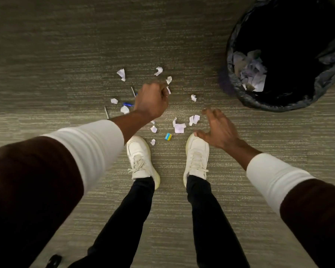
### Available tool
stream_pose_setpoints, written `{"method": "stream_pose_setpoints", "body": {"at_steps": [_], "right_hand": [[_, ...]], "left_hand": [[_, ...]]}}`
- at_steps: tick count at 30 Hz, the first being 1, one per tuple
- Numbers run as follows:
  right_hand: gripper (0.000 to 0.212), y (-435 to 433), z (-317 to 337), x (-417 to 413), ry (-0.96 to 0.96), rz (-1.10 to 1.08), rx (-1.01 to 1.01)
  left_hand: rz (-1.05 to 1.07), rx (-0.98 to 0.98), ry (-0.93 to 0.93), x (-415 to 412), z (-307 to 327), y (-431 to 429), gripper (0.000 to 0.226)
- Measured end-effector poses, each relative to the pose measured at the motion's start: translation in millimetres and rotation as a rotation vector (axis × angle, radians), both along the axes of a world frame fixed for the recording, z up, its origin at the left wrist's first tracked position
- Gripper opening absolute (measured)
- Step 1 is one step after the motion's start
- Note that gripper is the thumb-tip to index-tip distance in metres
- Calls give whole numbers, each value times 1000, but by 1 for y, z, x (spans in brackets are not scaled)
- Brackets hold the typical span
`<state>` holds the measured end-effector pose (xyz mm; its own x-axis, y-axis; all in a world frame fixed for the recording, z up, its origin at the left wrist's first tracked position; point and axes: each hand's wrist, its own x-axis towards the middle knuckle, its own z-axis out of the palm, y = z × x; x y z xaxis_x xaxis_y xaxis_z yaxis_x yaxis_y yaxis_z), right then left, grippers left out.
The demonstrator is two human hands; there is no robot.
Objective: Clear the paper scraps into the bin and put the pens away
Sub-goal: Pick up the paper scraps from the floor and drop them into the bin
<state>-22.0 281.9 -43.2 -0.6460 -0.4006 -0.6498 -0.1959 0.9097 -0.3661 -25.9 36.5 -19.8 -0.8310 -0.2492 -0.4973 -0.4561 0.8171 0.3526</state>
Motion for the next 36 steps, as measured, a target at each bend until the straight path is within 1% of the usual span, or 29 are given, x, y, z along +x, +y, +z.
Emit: {"method": "stream_pose_setpoints", "body": {"at_steps": [2, 5, 6, 7, 10, 13, 18, 20, 22, 24, 26, 29, 30, 32, 33, 36], "right_hand": [[86, -3, -30, -5, -14, 37, 45], [95, -12, -75, -13, -41, 36, 82], [97, -16, -91, -16, -54, 47, 89], [100, -19, -105, -18, -67, 67, 96], [108, -27, -143, -22, -99, 135, 104], [102, -31, -169, -20, -91, 207, 75], [96, -40, -195, -2, 45, 411, 15], [95, -46, -202, 5, 65, 456, -27], [89, -51, -208, 11, 70, 503, -54], [78, -57, -211, 14, 73, 538, -62], [67, -63, -213, 14, 61, 546, -80], [48, -71, -214, 9, -72, 514, -137], [44, -73, -214, 8, -101, 537, -150], [41, -77, -213, 9, -111, 639, -162], [40, -79, -212, 11, -98, 697, -163], [31, -84, -208, 16, 42, 863, -157]], "left_hand": [[8, -15, -47, 7, -24, -16, 22], [17, -68, -97, 13, -63, -36, 20], [3, -96, -112, 13, -79, -42, 25], [-20, -119, -132, 11, -95, -47, 36], [-72, -146, -182, -1, -139, -57, 79], [-103, -161, -161, -19, -175, -59, 111], [-135, -79, -129, -48, -211, -54, 142], [-161, -96, -122, -57, -220, -50, 148], [-183, -78, -123, -62, -227, -45, 144], [-211, -65, -115, -64, -232, -42, 131], [-259, -97, -74, -62, -234, -39, 109], [-354, -130, 4, -52, -237, -33, 76], [-400, -127, 24, -49, -240, -32, 63], [-491, -118, 71, -40, -246, -30, 40], [-490, -81, 69, -35, -244, -28, 36], [-516, -65, 100, -27, -249, -26, 38]]}}
